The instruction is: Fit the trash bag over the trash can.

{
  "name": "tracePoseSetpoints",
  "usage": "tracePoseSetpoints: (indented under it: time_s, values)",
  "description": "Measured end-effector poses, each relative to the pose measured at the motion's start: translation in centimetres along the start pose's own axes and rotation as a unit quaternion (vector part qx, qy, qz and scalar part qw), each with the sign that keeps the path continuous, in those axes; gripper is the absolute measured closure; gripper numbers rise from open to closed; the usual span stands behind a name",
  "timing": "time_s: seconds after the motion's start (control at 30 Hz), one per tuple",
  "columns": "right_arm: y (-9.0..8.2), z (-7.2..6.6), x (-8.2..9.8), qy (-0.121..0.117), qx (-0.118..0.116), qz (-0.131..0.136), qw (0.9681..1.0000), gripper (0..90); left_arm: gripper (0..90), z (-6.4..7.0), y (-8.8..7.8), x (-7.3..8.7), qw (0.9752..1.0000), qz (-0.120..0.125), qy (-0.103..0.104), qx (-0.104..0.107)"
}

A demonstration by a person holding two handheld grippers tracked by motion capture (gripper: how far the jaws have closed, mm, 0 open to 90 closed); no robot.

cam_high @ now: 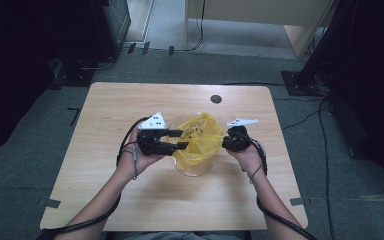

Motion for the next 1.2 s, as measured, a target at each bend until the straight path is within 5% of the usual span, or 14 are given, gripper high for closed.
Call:
tracePoseSetpoints:
  time_s: [0.4,0.53,0.73,0.87,1.03,1.2]
  values:
    - [0.7,-0.4,0.6,-0.014,0.018,0.003,0.9997,89.8,44.8,-0.7,-0.1,-0.2,0.9992,0.024,-0.028,0.013]
    - [0.2,-0.2,0.7,-0.023,0.018,0.002,0.9996,75.2,41.2,-0.7,-0.3,-0.4,0.9987,0.025,-0.041,0.016]
    - [-2.5,1.1,-0.9,0.019,-0.026,0.069,0.9971,52.9,37.0,-1.0,-1.7,-1.3,0.9987,0.034,-0.037,0.009]
    - [-4.1,1.4,-2.0,0.002,-0.027,0.097,0.9949,52.2,37.1,-1.6,-2.4,-1.9,0.9988,0.035,-0.035,-0.006]
    - [-5.0,1.1,-3.6,-0.004,-0.031,0.119,0.9925,52.3,43.2,-3.0,-1.8,-1.7,0.9985,0.001,-0.051,-0.023]
    - [-5.7,0.0,-5.6,-0.02,-0.043,0.148,0.9878,51.9,60.8,-3.8,-1.1,-1.5,0.9984,-0.017,-0.044,-0.031]
Point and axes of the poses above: each handheld gripper's, and its own axes: y roughly forward along the jaws, x roughly out of its underside, z roughly to its right, the point moved 7 cm from there along y, roughly forward along the jaws, and after that the axes turned 4 degrees about y, right-handed, at the moved point
